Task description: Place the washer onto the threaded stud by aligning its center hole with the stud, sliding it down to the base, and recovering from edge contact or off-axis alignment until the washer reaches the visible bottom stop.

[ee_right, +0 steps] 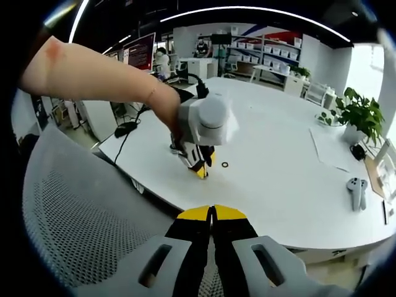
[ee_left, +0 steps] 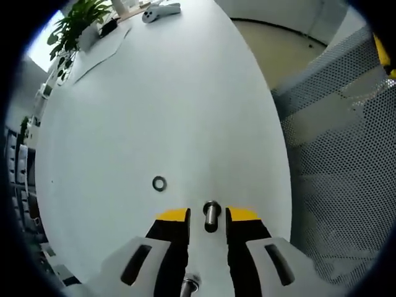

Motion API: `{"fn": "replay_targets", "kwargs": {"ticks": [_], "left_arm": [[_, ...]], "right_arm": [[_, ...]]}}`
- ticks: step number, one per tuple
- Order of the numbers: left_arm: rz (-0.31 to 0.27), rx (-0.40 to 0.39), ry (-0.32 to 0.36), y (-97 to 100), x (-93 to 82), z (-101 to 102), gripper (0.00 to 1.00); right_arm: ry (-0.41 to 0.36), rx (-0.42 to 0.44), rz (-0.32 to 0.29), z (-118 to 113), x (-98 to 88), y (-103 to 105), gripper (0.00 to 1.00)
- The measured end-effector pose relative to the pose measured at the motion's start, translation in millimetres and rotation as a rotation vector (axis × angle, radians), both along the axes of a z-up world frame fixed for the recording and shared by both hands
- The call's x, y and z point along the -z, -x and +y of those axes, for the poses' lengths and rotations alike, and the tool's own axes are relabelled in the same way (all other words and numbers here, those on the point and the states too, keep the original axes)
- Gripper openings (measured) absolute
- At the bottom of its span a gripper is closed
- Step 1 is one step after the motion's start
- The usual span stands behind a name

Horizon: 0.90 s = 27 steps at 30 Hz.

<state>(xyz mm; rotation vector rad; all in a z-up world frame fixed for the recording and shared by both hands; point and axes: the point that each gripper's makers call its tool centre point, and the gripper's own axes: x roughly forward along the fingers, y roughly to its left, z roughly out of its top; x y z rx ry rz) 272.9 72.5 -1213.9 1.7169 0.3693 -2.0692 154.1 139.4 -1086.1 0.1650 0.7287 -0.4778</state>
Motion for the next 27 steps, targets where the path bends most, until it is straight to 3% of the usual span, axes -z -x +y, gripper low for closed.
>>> {"fn": "replay_targets", "kwargs": {"ticks": [4, 17, 27], "left_arm": [[0.018, -0.007, 0.021, -6.9, -9.8, 1, 0.24], [-0.001, -0.017, 0.125, -38.7, -49.4, -2, 0.25], [-0.038, 0.012, 0.133, -65.7, -61.3, -1, 0.22]], "right_arm": [[0.002, 0.0, -0.001, 0, -0.5, 0, 0.04], [-0.017, -0.011, 0.008, 2, 1.9, 0, 0.04], [-0.022, -0.008, 0.014, 2, 2.7, 1, 0.04]]}}
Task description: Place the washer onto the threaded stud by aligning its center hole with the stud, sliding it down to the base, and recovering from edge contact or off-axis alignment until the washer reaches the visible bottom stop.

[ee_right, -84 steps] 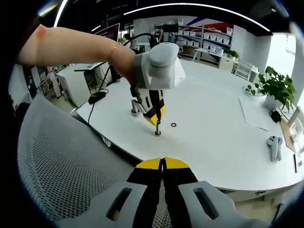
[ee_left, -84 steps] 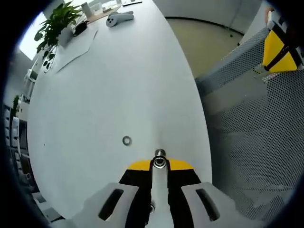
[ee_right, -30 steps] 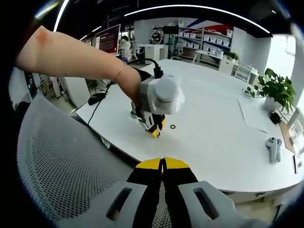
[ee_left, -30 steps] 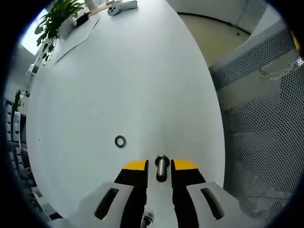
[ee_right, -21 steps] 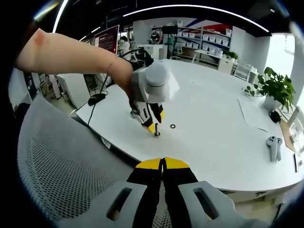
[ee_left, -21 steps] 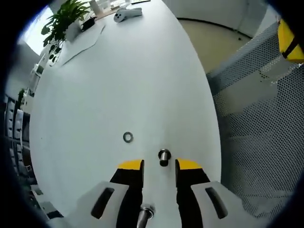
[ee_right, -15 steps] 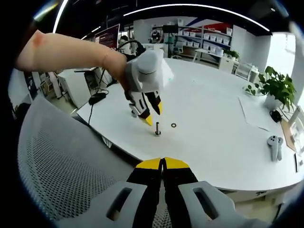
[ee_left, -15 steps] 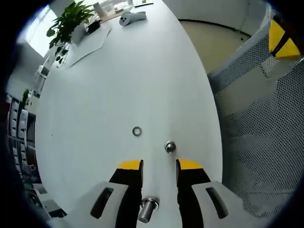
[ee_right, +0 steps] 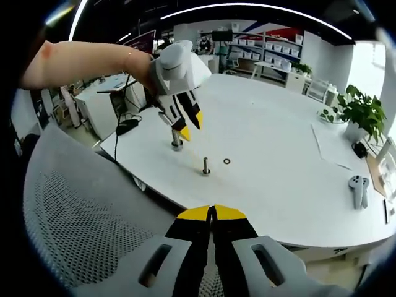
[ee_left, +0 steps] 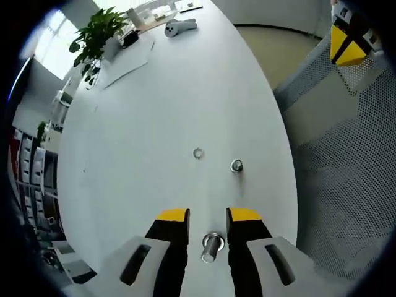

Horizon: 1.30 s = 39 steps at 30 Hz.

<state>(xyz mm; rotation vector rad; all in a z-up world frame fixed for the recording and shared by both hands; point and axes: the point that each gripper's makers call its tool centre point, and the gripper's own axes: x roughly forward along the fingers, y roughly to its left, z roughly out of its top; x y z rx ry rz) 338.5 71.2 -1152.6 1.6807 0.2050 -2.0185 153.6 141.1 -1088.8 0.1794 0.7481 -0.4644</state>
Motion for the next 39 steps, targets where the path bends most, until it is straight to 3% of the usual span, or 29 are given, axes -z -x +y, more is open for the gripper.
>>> {"fn": "replay_targets", "kwargs": {"ticks": [8, 17, 24, 27, 30, 39], "left_arm": [[0.014, -0.023, -0.009, -9.9, 1.4, -23, 0.2], [0.067, -0.051, -0.029, 6.5, 6.5, -40, 0.17], [0.088, -0.076, -0.067, 20.5, 24.5, -52, 0.16], [0.089, -0.067, -0.075, 32.6, 29.4, -48, 0.16], [0.084, -0.054, -0.087, 36.1, 38.7, -50, 0.16], [0.089, -0.05, -0.119, 44.0, 66.8, -67, 0.13]], "right_arm": [[-0.003, 0.002, -0.002, 0, 0.0, 0, 0.04], [-0.003, 0.004, -0.004, 0, -0.3, 0, 0.04], [0.002, 0.011, -0.01, 0, -1.1, 0, 0.04], [0.004, 0.011, -0.013, -1, -1.6, 0, 0.04], [-0.012, -0.001, 0.009, 1, 1.9, 1, 0.04], [-0.009, 0.007, -0.002, 0, 0.9, 0, 0.04]]}}
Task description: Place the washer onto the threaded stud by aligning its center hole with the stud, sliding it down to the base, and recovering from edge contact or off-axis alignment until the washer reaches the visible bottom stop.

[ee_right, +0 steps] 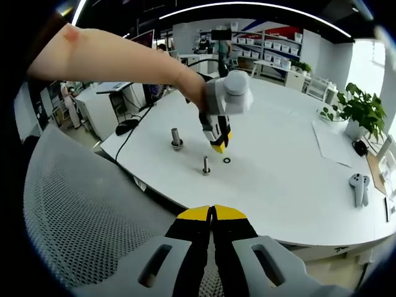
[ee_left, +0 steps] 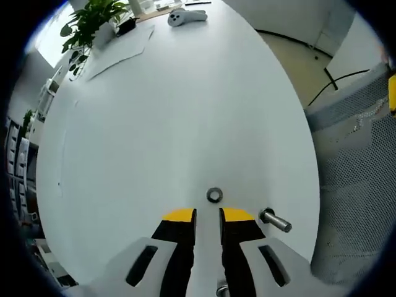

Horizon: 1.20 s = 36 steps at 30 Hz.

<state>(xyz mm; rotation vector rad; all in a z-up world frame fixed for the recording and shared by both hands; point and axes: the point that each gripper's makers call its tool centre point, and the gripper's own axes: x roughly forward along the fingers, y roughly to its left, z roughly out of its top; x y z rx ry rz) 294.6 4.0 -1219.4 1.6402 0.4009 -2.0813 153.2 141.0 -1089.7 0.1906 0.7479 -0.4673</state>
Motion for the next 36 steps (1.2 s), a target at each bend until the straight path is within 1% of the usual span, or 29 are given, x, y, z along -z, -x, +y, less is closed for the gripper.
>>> {"fn": "replay_targets", "kwargs": {"ticks": [1, 3, 4, 7, 9, 10, 13, 16, 17, 18, 20, 21, 22, 26, 28, 29, 30, 31, 33, 36], "left_arm": [[0.004, -0.004, -0.006, 0.2, 2.1, -1, 0.13], [0.015, -0.003, -0.011, 4.3, -0.7, 5, 0.13], [0.025, 0.003, -0.021, 6.3, 0.8, 6, 0.14], [0.027, 0.0, -0.024, 7.3, 4.0, 5, 0.17], [0.039, -0.013, -0.035, 9.0, 8.4, 3, 0.18], [0.04, -0.015, -0.039, 8.9, 11.8, 0, 0.19], [0.038, -0.017, -0.054, 11.5, 15.3, 3, 0.19], [0.043, -0.026, -0.048, 15.2, 13.7, 5, 0.19], [0.056, -0.051, -0.046, 18.1, 13.9, 4, 0.19], [0.057, -0.06, -0.054, 18.9, 14.2, 5, 0.19], [0.046, -0.048, -0.056, 19.3, 16.2, 8, 0.18], [0.037, -0.038, -0.039, 18.5, 14.4, 5, 0.15], [0.034, -0.044, -0.041, 18.1, 13.8, 6, 0.14], [0.043, -0.057, -0.045, 17.4, 12.5, 6, 0.12], [0.008, 0.001, -0.01, 14.5, 13.3, 2, 0.1], [0.001, 0.084, -0.003, 16.5, 14.0, 3, 0.1], [0.003, 0.098, -0.005, 18.8, 13.0, 7, 0.1], [-0.002, 0.068, -0.007, 20.0, 11.7, 9, 0.1], [-0.013, 0.065, -0.004, 18.0, 14.1, 6, 0.09], [-0.037, 0.119, 0.028, 16.9, 16.0, 2, 0.09]], "right_arm": [[-0.002, 0.0, 0.002, 0, 0.5, 0, 0.04], [-0.002, 0.001, 0.001, 0, 0.6, 0, 0.04], [-0.001, 0.002, 0.001, 0, 0.5, 0, 0.04], [0.004, 0.004, -0.003, -1, 0.0, 0, 0.04], [-0.001, 0.006, 0.001, -1, 0.8, 0, 0.04], [-0.002, 0.005, 0.002, -1, 1.0, 0, 0.04], [-0.002, 0.006, 0.001, 0, 0.8, 0, 0.04], [-0.003, 0.006, 0.001, -1, 0.9, 0, 0.04], [-0.002, 0.006, 0.0, -1, 0.8, 0, 0.04], [-0.003, 0.007, 0.0, -1, 0.8, 0, 0.04], [-0.004, 0.006, 0.002, -1, 1.1, 0, 0.04], [-0.005, 0.006, 0.002, 0, 1.1, 0, 0.04], [-0.006, 0.005, 0.003, 0, 1.3, 0, 0.04], [-0.012, 0.004, 0.009, 1, 2.2, 1, 0.04], [-0.012, 0.002, 0.008, 0, 2.2, 1, 0.04], [-0.012, 0.002, 0.008, 0, 2.2, 1, 0.04], [-0.012, 0.002, 0.008, 0, 2.2, 1, 0.04], [-0.013, 0.0, 0.009, 1, 2.3, 0, 0.04], [-0.012, -0.001, 0.009, 1, 2.2, 0, 0.04], [-0.012, -0.002, 0.008, 0, 1.9, 0, 0.04]]}}
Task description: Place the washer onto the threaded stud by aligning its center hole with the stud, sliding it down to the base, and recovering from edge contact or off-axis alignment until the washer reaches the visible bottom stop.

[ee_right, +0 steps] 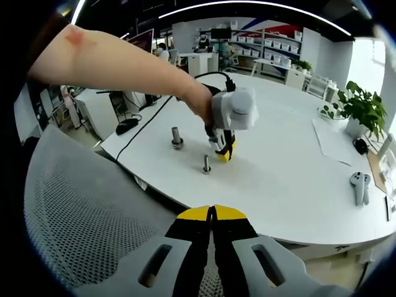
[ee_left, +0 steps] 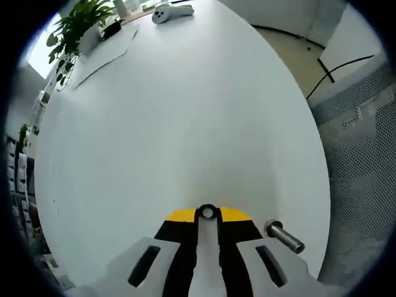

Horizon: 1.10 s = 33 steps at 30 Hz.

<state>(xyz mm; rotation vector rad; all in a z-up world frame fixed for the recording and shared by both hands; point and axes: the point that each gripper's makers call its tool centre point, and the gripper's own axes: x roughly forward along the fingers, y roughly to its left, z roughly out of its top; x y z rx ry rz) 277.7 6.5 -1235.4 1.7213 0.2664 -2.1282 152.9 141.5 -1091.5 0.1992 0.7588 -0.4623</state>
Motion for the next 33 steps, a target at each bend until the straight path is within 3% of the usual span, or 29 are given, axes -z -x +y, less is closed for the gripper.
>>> {"fn": "replay_targets", "kwargs": {"ticks": [5, 10, 15, 21, 26, 32, 33], "left_arm": [[-0.034, 0.053, 0.094, -0.6, -1.6, -5, 0.09], [-0.034, -0.008, 0.092, -15.7, -6.2, -3, 0.08], [0.023, -0.075, 0.111, -21.2, -37.3, 1, 0.08], [0.055, -0.08, 0.086, -25.4, -60.6, 16, 0.08], [0.082, -0.07, 0.036, -13.9, -75.0, 43, 0.08], [0.107, -0.057, 0.008, -1.5, -81.2, 58, 0.08], [0.108, -0.053, 0.003, 0.4, -80.1, 60, 0.08]], "right_arm": [[0.001, -0.003, -0.004, 0, -0.3, 0, 0.04], [0.005, -0.007, -0.011, 0, -1.4, -1, 0.04], [0.009, -0.01, -0.016, 0, -2.4, -2, 0.04], [0.005, -0.015, -0.011, 1, -1.8, -2, 0.04], [0.002, -0.018, -0.004, 1, -1.0, -2, 0.04], [0.003, -0.02, -0.005, 2, -1.3, -2, 0.04], [0.021, -0.008, -0.028, -1, -5.1, -3, 0.04]]}}
